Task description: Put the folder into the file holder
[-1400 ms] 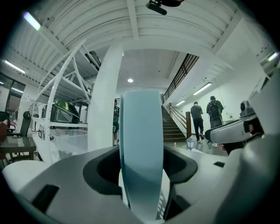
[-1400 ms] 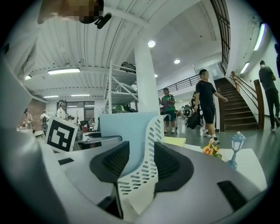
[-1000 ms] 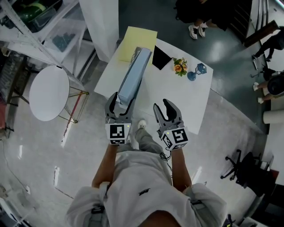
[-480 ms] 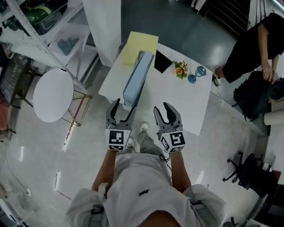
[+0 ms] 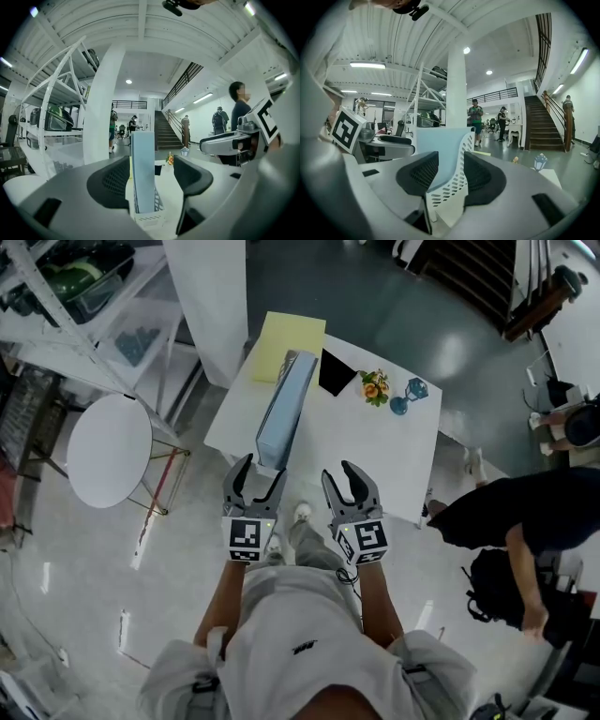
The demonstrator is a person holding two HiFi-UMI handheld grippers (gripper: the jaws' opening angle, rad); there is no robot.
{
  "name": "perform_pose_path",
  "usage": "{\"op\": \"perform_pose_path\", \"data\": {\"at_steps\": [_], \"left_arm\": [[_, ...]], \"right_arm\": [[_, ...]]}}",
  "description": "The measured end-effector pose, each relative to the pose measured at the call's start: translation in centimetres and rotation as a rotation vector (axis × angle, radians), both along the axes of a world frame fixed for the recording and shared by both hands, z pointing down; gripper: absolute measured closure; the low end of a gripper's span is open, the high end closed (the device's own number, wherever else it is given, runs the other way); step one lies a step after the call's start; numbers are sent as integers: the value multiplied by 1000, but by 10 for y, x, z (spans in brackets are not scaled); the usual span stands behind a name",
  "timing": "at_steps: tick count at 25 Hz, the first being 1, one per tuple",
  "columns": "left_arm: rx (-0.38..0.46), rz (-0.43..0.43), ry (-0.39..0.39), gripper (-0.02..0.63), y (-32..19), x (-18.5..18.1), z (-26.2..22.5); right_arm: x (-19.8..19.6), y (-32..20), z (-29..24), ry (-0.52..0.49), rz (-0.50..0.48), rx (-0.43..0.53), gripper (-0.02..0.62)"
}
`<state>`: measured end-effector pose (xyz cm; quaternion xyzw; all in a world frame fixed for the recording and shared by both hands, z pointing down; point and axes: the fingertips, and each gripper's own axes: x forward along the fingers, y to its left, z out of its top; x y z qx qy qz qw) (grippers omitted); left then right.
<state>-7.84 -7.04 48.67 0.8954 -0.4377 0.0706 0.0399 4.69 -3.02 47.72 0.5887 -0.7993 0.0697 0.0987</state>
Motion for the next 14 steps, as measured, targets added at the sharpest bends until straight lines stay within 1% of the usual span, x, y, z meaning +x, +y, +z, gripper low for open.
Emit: {"op": "perform_pose_path", "data": {"at_steps": [14], "left_arm": [[6,14,-11,302,-9,8,5]], "right_arm": [[6,-7,4,0,9,1,430]]}}
